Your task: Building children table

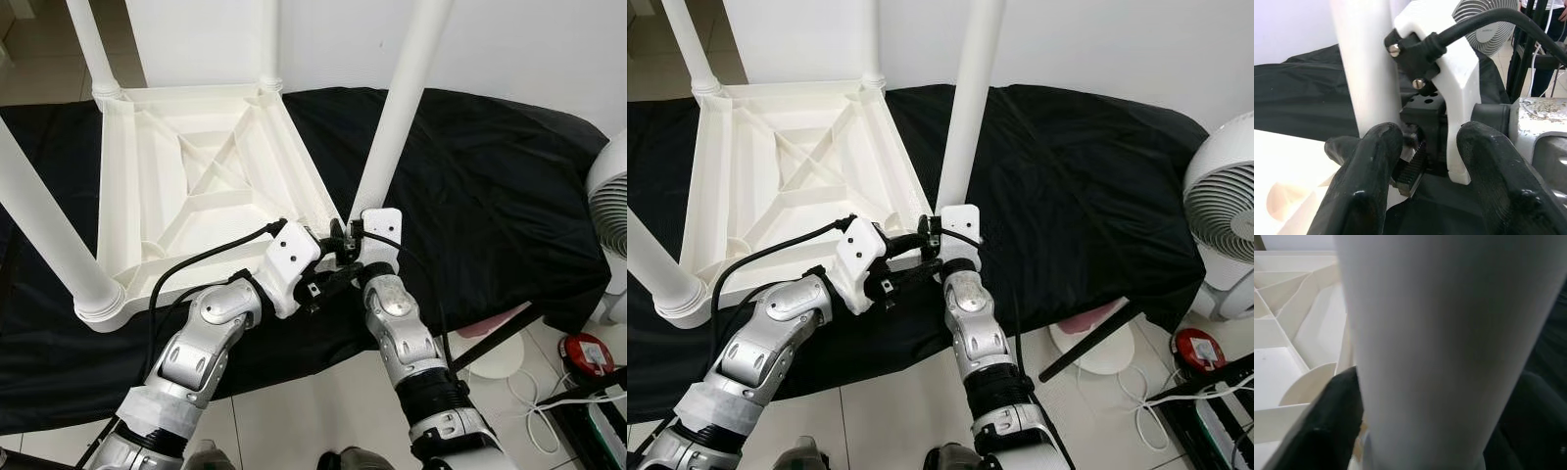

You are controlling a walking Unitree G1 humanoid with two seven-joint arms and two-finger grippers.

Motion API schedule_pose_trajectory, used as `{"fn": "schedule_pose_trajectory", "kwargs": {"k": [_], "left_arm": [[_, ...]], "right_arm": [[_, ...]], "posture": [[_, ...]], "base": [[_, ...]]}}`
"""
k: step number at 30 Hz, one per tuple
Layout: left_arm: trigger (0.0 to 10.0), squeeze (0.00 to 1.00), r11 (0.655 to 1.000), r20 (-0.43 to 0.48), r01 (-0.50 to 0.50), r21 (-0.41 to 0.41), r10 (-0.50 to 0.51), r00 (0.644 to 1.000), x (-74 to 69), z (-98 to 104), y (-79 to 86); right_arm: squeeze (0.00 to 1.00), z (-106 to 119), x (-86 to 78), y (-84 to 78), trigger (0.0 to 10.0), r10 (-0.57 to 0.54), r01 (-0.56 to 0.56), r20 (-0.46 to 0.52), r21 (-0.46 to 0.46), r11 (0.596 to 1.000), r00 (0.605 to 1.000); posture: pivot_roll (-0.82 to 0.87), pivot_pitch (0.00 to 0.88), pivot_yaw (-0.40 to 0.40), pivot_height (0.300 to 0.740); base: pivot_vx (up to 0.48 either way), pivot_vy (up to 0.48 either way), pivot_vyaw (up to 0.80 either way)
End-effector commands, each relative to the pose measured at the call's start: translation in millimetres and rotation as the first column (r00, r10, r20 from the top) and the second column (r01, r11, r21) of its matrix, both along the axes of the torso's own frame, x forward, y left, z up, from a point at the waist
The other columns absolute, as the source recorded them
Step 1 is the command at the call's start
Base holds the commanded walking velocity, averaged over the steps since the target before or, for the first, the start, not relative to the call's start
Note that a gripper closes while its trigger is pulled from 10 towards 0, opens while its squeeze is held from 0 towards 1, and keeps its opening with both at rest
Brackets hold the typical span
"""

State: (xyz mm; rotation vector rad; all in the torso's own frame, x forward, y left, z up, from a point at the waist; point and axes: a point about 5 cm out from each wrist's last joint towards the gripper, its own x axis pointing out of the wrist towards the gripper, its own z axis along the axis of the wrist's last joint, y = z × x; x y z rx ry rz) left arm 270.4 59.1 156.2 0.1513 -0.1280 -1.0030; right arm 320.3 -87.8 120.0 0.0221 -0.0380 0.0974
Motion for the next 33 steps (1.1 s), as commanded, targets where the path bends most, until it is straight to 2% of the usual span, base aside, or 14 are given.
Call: {"fn": "schedule_pose_trajectory", "kwargs": {"k": [1, 3, 5, 6, 9, 10, 11, 18, 19, 21, 23, 27, 31, 33], "left_arm": [[10.0, 0.0, 1.0, -0.005, -0.003, 0.004, 0.003, 1.0, -0.6, -1, 0.1], [10.0, 0.0, 1.0, -0.008, -0.002, 0.002, 0.002, 1.0, -1.0, -1, 1.1], [10.0, 0.0, 1.0, -0.008, -0.002, 0.002, 0.002, 1.0, -1.0, -1, 1.1], [10.0, 0.0, 1.0, -0.008, -0.002, 0.002, 0.002, 1.0, -1.1, -1, 1.3], [10.0, 0.0, 1.0, -0.009, -0.001, 0.001, 0.001, 1.0, -1.2, -1, 1.4], [10.0, 0.0, 1.0, -0.009, 0.001, 0.001, -0.001, 1.0, -1.2, -1, 1.3], [10.0, 0.0, 1.0, -0.01, 0.006, 0.002, -0.005, 1.0, -0.9, 0, 0.8], [10.0, 0.0, 1.0, -0.01, 0.02, 0.002, -0.02, 1.0, 0.8, 1, -0.6], [10.0, 0.0, 1.0, -0.011, 0.025, 0.004, -0.025, 1.0, 0.7, 1, -1.0], [10.0, 0.0, 1.0, -0.011, 0.025, 0.004, -0.025, 1.0, 0.7, 1, -1.0], [10.0, 0.0, 1.0, -0.009, 0.03, 0.007, -0.03, 1.0, 1.5, 2, -1.8], [10.0, 0.0, 1.0, -0.004, 0.027, 0.005, -0.027, 1.0, 2.8, 3, -1.9], [10.0, 0.0, 1.0, -0.003, 0.024, 0.001, -0.024, 1.0, 3.3, 4, -1.4], [10.0, 0.0, 1.0, -0.001, 0.021, 0.002, -0.021, 1.0, 3.3, 5, -0.5]], "right_arm": [[1.0, 0, -2.0, -12.0, 10.0, -0.031, 0.031, 0.013, -0.008, 0.999, 0.999], [1.0, -1, -6.5, -28.6, 10.0, -0.043, 0.043, 0.036, -0.006, 0.999, 0.998], [1.0, -1, -6.5, -28.6, 10.0, -0.043, 0.043, 0.036, -0.006, 0.999, 0.998], [1.0, -4, -9.6, -37.3, 10.0, -0.04, 0.041, 0.039, -0.009, 0.999, 0.998], [1.0, -5, -11.6, -42.6, 10.0, -0.032, 0.032, 0.04, -0.012, 0.999, 0.999], [1.0, -9, -13.8, -47.9, 10.0, 0.015, -0.015, 0.024, -0.015, 1.0, 1.0], [0.0, -11, -14.6, -53.4, 10.0, 0.078, -0.077, 0.018, -0.025, 0.997, 0.997], [0.0, 0, -5.3, -65.0, 10.0, 0.279, -0.273, 0.043, -0.109, 0.956, 0.959], [0.0, 5, -2.1, -66.9, 10.0, 0.373, -0.364, 0.036, -0.146, 0.92, 0.927], [0.0, 5, -2.1, -66.9, 10.0, 0.373, -0.364, 0.036, -0.146, 0.92, 0.927], [0.0, 9, 2.0, -68.9, 10.0, 0.462, -0.451, 0.024, -0.18, 0.874, 0.887], [0.0, 13, 8.1, -72.5, 10.0, 0.549, -0.539, -0.012, -0.2, 0.818, 0.836], [0.0, 13, 11.4, -74.3, 10.0, 0.589, -0.584, -0.038, -0.196, 0.788, 0.807], [0.0, 9, 13.6, -72.8, 9.6, 0.648, -0.653, -0.091, -0.186, 0.735, 0.756]], "posture": [[0.09, 0.0, -0.098, 0.74], [0.09, 0.0, -0.098, 0.74], [0.09, 0.0, -0.098, 0.74], [0.09, 0.0, -0.098, 0.74], [0.09, 0.0, -0.098, 0.74], [0.08, 0.0, -0.094, 0.74], [0.07, 0.0, -0.09, 0.74], [0.06, 0.0, -0.076, 0.74], [0.05, 0.0, -0.067, 0.74], [0.05, 0.0, -0.067, 0.74], [0.06, 0.0, -0.065, 0.74], [0.06, 0.0, -0.065, 0.74], [0.07, 0.0, -0.066, 0.74], [0.07, 0.0, -0.067, 0.74]], "base": [[0.0, 0.0, 0.0], [0.0, 0.0, 0.0], [0.0, 0.0, 0.0], [0.0, 0.0, 0.0], [0.0, 0.0, 0.0], [0.0, 0.0, 0.0], [0.0, 0.0, 0.0], [0.0, 0.0, 0.0], [0.0, 0.0, 0.0], [0.0, 0.0, 0.0], [0.0, 0.0, 0.0], [0.0, 0.0, 0.0], [0.0, 0.0, 0.0], [0.0, 0.0, 0.0]]}}
